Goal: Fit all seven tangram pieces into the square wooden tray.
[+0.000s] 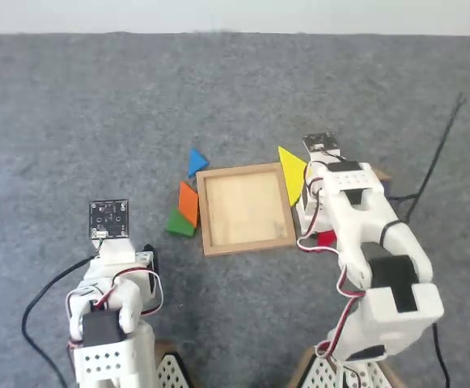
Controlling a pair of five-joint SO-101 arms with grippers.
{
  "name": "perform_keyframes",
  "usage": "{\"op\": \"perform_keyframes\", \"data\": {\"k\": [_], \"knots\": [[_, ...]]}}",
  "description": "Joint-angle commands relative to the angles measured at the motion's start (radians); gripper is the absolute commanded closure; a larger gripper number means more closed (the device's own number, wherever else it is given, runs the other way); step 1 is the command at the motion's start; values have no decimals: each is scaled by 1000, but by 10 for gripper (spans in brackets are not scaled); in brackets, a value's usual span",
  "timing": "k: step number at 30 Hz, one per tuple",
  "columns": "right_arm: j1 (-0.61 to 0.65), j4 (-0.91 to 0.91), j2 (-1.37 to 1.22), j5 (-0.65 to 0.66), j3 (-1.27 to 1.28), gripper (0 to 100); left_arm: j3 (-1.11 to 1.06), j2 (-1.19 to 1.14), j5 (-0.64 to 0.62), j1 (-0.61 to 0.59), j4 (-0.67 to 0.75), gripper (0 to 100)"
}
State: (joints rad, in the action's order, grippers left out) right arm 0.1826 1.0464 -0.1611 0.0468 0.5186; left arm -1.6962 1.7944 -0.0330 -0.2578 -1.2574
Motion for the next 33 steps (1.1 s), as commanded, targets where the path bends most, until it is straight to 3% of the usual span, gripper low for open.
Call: {"op": "perform_keyframes", "data": {"k": [1,8,30,33], "knots": [[-13,-5,-41,-12,-68,630,13,21,-11,-3,-5,871],[-12,21,-47,-38,-75,731,13,21,-11,-3,-5,871],[-4,173,188,-35,-169,719,13,21,-11,-3,-5,871],[-4,147,153,-32,-144,664,13,21,-11,-3,-5,871]]}}
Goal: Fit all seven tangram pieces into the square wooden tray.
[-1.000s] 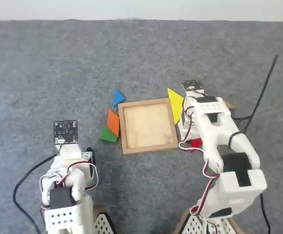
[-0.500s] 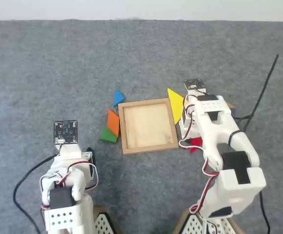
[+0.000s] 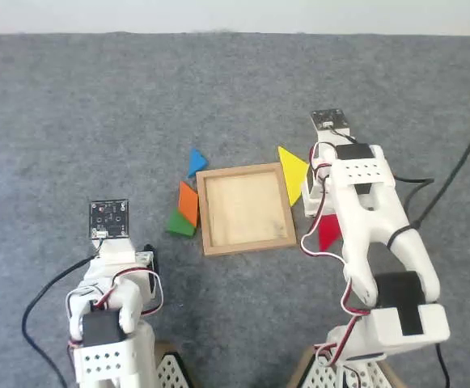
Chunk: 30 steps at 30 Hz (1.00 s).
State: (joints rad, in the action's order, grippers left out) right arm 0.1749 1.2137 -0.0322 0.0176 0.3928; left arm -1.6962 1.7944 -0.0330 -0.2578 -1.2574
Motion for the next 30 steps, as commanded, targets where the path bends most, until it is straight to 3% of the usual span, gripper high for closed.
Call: {"op": "perform_keyframes", "data": {"k": [1,4,14,20,30], "knots": [[12,-30,2,-3,-14,638,13,21,-11,-3,-5,871],[31,-54,-77,-3,-15,593,13,21,-11,-3,-5,871],[15,-117,-211,-8,-37,595,13,21,-11,-3,-5,871],[12,-117,-248,-11,-41,709,13,21,-11,-3,-5,871],[12,-88,-245,-12,-49,713,13,21,-11,-3,-5,871]]}}
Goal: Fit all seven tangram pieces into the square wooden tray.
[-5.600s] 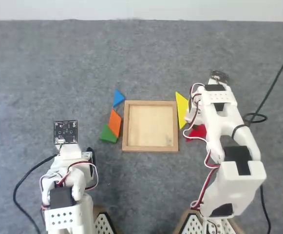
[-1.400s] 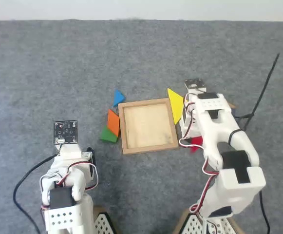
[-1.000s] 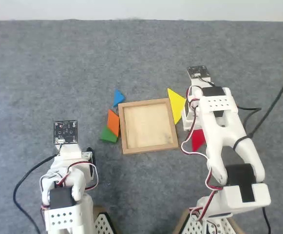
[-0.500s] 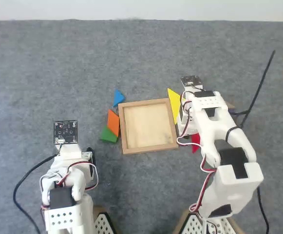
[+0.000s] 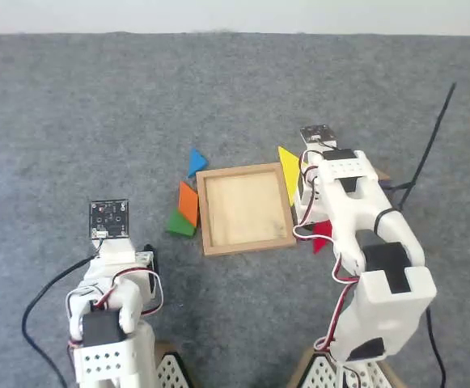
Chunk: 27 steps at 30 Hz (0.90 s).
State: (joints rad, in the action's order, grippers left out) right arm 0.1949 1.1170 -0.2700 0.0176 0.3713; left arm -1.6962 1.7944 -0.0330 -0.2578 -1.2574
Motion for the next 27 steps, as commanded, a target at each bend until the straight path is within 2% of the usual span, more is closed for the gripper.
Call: {"op": "perform_keyframes", "data": {"k": [1,8,16,18,22,27], "knots": [[-7,15,-1,-12,-37,713,13,21,-11,-3,-5,871],[8,87,163,-14,-64,713,13,21,-11,-3,-5,871],[94,116,271,-12,-66,711,13,21,-11,-3,-5,871],[71,107,268,-5,-34,705,13,21,-11,-3,-5,871],[10,44,254,8,41,623,13,21,-11,-3,-5,871],[4,-18,188,29,55,655,13,21,-11,-3,-5,871]]}}
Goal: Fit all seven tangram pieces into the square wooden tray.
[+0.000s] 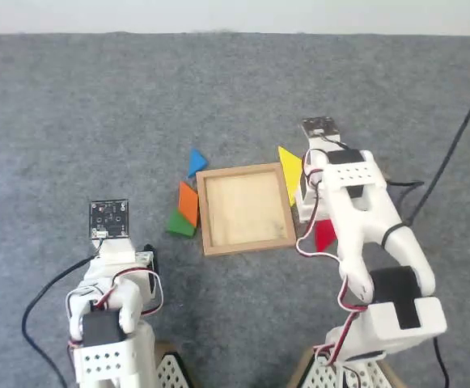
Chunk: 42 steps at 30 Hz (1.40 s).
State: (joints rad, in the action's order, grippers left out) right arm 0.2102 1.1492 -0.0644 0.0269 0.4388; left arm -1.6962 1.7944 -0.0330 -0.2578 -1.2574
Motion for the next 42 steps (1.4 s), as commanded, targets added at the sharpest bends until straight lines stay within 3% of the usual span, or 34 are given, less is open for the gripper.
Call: {"op": "perform_keyframes", "data": {"k": [1,14,20,27,42], "knots": [[-13,-62,-36,21,-12,656,13,21,-11,-3,-5,871],[-13,-96,-159,18,-14,663,13,21,-11,-3,-5,871],[-15,-97,-162,15,-14,835,13,21,-11,-3,-5,871],[-15,-96,-160,14,-14,831,13,21,-11,-3,-5,871],[-12,2,209,-37,63,829,13,21,-11,-3,-5,871]]}}
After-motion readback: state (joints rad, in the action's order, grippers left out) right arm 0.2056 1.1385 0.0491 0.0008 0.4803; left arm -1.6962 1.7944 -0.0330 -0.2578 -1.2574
